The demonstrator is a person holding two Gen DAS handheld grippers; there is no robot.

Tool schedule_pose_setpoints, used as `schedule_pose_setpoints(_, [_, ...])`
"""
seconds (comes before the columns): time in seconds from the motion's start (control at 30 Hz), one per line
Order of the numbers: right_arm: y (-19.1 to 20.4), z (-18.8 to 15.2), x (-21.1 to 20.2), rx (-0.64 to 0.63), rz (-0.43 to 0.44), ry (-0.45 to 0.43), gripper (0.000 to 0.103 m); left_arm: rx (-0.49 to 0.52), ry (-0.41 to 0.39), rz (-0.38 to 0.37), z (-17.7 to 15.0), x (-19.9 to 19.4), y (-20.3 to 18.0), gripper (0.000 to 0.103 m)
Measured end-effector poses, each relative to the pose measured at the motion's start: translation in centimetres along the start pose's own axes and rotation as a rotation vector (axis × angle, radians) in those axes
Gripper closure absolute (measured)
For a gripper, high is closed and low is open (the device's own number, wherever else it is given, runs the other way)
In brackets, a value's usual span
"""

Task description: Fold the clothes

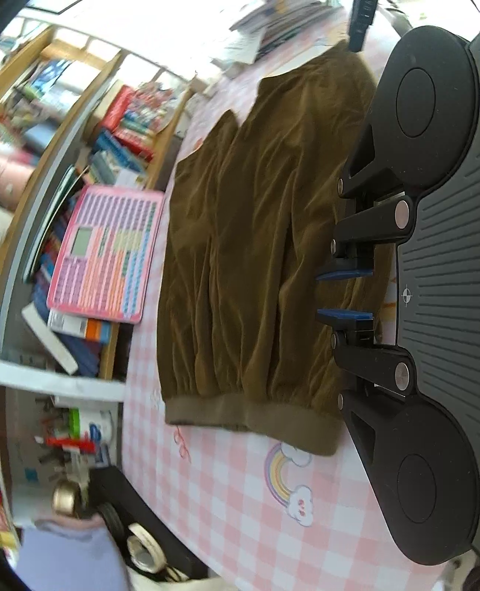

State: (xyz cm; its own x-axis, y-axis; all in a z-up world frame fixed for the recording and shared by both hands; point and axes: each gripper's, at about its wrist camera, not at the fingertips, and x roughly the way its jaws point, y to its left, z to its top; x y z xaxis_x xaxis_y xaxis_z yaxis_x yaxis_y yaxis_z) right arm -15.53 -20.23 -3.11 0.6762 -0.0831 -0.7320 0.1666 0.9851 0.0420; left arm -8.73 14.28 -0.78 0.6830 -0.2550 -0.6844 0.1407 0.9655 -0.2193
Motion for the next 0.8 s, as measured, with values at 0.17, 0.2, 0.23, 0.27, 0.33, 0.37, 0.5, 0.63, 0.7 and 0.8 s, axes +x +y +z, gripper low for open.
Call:
schedule_pose_setpoints(0.17, [-0.1, 0.5, -0.6, -0.006, 0.008, -0.009, 0.053, 0.056, -0.009, 0.031, 0.7, 0.0, -0.8, 0.049])
schedule_pose_setpoints(0.2, [-0.1, 0.7, -0.7, -0.007, 0.011, -0.010, 0.052, 0.063, -0.015, 0.038, 0.8, 0.0, -0.8, 0.046])
schedule_pose_setpoints(0.23, [-0.1, 0.8, -0.8, -0.009, 0.013, -0.012, 0.049, 0.066, -0.018, 0.038, 1.0, 0.0, -0.7, 0.045])
schedule_pose_setpoints(0.27, [-0.2, 0.9, -0.9, -0.010, 0.015, -0.014, 0.046, 0.065, -0.017, 0.038, 1.1, 0.0, -0.7, 0.042])
schedule_pose_setpoints(0.33, [-0.1, 1.2, -1.0, -0.016, 0.016, -0.010, 0.041, 0.057, -0.011, 0.043, 1.2, 0.1, -0.7, 0.034])
schedule_pose_setpoints(0.37, [0.0, 1.3, -0.9, -0.019, 0.017, -0.005, 0.038, 0.053, -0.007, 0.045, 1.2, 0.2, -0.7, 0.032])
schedule_pose_setpoints(0.5, [0.4, 1.6, -0.5, -0.040, 0.019, 0.015, 0.029, 0.061, 0.023, 0.052, 1.1, 0.9, -1.3, 0.021])
schedule_pose_setpoints(0.63, [0.7, 2.0, 0.1, -0.079, 0.014, 0.026, 0.020, 0.072, 0.044, 0.033, 1.3, 1.7, -2.1, 0.021])
schedule_pose_setpoints(0.7, [0.5, 2.5, 0.5, -0.100, 0.025, 0.026, 0.017, 0.075, 0.051, 0.038, 1.6, 2.2, -2.4, 0.021])
schedule_pose_setpoints(0.8, [-0.1, 3.5, 1.2, -0.126, 0.049, 0.022, 0.017, 0.075, 0.061, 0.047, 2.1, 3.0, -2.9, 0.021])
